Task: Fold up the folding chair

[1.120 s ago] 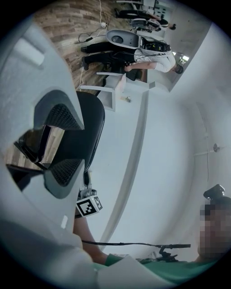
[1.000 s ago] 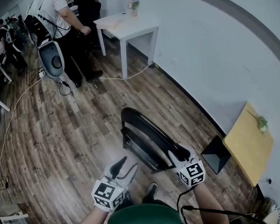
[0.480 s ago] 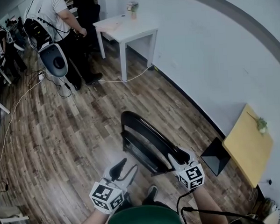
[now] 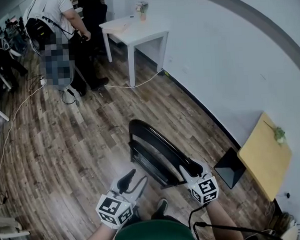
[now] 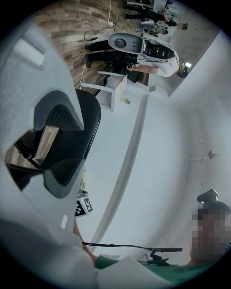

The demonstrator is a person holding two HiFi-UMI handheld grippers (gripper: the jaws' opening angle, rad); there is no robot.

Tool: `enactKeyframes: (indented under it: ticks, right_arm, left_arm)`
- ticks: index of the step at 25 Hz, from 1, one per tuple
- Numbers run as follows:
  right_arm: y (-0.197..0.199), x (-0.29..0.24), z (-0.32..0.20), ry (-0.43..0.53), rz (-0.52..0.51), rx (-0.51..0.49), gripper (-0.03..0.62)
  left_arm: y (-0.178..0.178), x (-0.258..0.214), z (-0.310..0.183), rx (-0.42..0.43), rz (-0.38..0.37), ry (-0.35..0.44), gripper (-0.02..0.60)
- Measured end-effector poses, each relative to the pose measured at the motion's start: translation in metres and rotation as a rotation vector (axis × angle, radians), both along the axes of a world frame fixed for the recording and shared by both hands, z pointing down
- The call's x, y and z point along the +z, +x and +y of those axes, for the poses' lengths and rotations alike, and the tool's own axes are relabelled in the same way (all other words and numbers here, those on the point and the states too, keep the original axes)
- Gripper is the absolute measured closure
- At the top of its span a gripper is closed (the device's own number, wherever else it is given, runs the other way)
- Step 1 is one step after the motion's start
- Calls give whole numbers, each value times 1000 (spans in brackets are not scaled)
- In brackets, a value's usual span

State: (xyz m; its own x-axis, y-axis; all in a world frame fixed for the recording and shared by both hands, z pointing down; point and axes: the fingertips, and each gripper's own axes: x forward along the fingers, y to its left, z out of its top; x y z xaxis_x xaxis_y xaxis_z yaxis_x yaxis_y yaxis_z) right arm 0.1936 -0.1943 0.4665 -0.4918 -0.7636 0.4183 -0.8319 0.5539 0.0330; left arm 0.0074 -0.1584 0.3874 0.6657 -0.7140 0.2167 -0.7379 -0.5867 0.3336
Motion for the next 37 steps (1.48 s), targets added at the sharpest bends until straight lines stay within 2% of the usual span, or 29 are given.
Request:
enactKeyframes:
  ticks: [37]
  right_arm:
    - [-11, -4, 9, 7, 16, -1, 430]
  left_arm:
    - [-14, -3, 8, -8, 7, -2, 387]
